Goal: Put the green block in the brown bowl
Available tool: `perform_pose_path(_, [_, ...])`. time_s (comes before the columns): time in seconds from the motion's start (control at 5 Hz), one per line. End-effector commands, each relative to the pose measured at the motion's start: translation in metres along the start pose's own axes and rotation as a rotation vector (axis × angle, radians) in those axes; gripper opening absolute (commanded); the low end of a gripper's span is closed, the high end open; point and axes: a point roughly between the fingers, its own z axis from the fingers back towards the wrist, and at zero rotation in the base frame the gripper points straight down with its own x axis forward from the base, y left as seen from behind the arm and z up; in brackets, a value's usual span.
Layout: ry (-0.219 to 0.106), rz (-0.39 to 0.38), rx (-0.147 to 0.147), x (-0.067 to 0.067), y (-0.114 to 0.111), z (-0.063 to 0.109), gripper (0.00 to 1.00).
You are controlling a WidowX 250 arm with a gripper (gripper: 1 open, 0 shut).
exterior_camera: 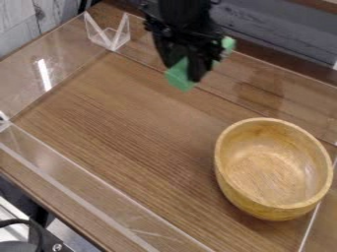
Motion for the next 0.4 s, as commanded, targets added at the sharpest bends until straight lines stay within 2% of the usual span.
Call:
perform_pose_path(0.0, [-0.04,-0.021,0.0,-0.001,-0.03,0.01,0.0])
perform_pose_path(0.2, [-0.037,-0.033,-0.007,-0.008,-0.056,0.008,0.0])
